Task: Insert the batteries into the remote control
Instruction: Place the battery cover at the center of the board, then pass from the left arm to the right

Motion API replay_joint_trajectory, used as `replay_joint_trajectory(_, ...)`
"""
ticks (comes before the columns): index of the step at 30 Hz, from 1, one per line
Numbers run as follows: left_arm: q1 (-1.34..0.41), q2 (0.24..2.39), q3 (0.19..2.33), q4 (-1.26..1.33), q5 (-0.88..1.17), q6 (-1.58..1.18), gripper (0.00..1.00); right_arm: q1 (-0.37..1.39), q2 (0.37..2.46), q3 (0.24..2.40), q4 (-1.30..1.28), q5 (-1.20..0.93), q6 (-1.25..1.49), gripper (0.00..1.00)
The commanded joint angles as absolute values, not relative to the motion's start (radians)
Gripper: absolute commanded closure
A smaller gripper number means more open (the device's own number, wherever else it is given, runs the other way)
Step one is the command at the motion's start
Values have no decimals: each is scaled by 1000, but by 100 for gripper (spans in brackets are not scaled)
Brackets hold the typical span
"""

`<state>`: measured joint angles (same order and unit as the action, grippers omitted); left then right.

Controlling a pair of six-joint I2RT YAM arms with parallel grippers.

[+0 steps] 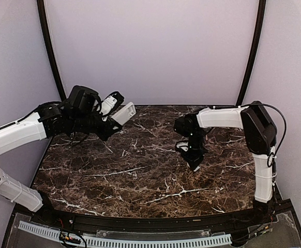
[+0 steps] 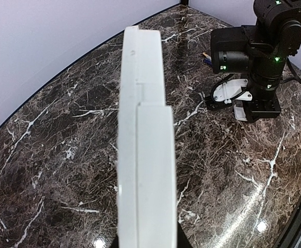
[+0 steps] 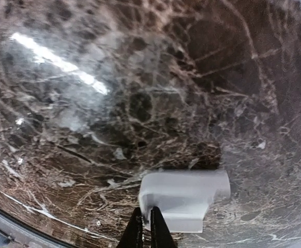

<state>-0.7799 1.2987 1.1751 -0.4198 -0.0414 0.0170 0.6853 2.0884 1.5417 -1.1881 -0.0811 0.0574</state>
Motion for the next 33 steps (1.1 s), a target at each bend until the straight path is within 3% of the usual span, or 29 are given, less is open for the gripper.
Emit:
replay_joint_trajectory(1, -782, 1262, 1164, -414, -28, 23, 100, 689, 2134, 1572, -1250, -80, 38, 88)
replay_joint_trajectory(7, -784, 1260, 1167, -419, -13, 29, 100, 691, 2117, 1598, -1233, -93, 26, 73)
replay_joint_trajectory(10, -783, 1253, 1166, -419, 14, 34, 100, 692, 2052, 1614, -1192, -146, 7, 69)
replay_joint_trajectory(13, -783, 1245, 1163, -413, 48, 45, 100, 706, 1937, 1625, -1112, -189, -64, 58)
replay_joint_trajectory(16, -783, 1236, 1161, -410, 99, 52, 100, 770, 1728, 1554, -921, -147, -212, 51)
replay_joint_trajectory(19, -784, 1232, 1163, -414, 167, 55, 100, 836, 1473, 1354, -573, -160, -419, 47)
replay_joint_trajectory(20, -785, 1231, 1164, -417, 183, 54, 100, 855, 1388, 1269, -444, -186, -503, 31)
replay_joint_trajectory(21, -785, 1230, 1166, -421, 213, 54, 100, 873, 1312, 1183, -310, -224, -598, 6)
replay_joint_trajectory(22, -786, 1229, 1167, -423, 231, 54, 100, 892, 1241, 1096, -146, -260, -703, 2)
replay_joint_trajectory(26, -795, 1229, 1174, -441, 328, 60, 100, 976, 1155, 966, 150, -265, -953, 1)
replay_joint_trajectory(33, -800, 1248, 1196, -476, 440, 59, 100, 1077, 1318, 1081, 155, -72, -1304, 2)
